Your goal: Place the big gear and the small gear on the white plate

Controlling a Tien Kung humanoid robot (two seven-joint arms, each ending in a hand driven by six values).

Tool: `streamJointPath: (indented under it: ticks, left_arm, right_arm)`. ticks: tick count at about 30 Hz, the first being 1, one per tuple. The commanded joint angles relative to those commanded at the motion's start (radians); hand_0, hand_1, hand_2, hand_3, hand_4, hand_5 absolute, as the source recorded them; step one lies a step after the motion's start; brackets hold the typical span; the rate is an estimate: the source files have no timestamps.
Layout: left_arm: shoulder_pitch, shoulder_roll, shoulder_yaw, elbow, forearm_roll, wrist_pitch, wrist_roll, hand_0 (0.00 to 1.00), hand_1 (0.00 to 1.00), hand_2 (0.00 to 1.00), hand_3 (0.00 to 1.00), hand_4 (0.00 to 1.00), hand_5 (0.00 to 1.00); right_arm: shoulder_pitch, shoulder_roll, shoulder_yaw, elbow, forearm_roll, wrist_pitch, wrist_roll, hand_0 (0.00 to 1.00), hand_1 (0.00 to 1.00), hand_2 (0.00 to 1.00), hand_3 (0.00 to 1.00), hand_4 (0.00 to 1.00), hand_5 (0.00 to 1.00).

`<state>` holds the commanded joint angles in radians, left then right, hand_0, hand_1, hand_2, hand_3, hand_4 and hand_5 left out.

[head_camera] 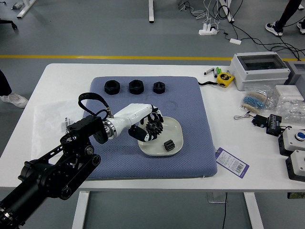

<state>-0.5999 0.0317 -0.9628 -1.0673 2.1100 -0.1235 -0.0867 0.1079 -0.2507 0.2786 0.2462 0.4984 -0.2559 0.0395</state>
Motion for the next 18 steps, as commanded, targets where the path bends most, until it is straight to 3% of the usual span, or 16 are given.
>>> streamJointPath:
  ticks: [1, 6, 7, 12, 13, 18]
  left_arm:
    - [-0.003, -0.003, 0.004, 0.009, 0.002, 0.006, -0.001, 0.380, 0.520, 0.568, 0.591, 0.881, 0.045]
    - [-0.014, -0.014, 0.011, 0.043, 0.017, 0.022, 0.002, 0.380, 0.520, 0.568, 0.591, 0.881, 0.045]
    - [-0.015, -0.016, 0.013, 0.048, 0.022, 0.023, 0.006, 0.458, 0.609, 0.689, 0.655, 0.998, 0.144]
    - [-0.018, -0.021, 0.013, 0.063, 0.037, 0.019, 0.020, 0.458, 0.609, 0.689, 0.655, 0.998, 0.144]
    - [-0.018, -0.022, 0.013, 0.066, 0.040, 0.018, 0.022, 0.515, 0.663, 0.731, 0.741, 0.998, 0.241]
    - [-0.012, -0.021, 0.006, 0.067, 0.052, 0.042, 0.034, 0.515, 0.663, 0.731, 0.741, 0.998, 0.241]
  right_arm:
    - [0.000, 0.000, 0.001, 0.000, -0.002, 0.000, 0.000, 0.638, 0.633, 0.723, 0.589, 0.845, 0.708]
    - [0.000, 0.001, 0.004, 0.001, -0.005, -0.002, -0.002, 0.638, 0.633, 0.723, 0.589, 0.845, 0.708]
    - [0.000, 0.001, 0.004, 0.001, -0.006, -0.003, -0.002, 0.638, 0.633, 0.723, 0.589, 0.845, 0.709]
    - [-0.002, 0.001, 0.005, 0.001, -0.008, -0.004, -0.002, 0.638, 0.633, 0.723, 0.589, 0.845, 0.709]
    - [-0.003, 0.001, 0.005, 0.001, -0.007, -0.003, -0.002, 0.639, 0.633, 0.723, 0.588, 0.845, 0.708]
    - [-0.005, 0.001, 0.006, 0.001, -0.010, -0.003, -0.002, 0.639, 0.633, 0.723, 0.588, 0.845, 0.708]
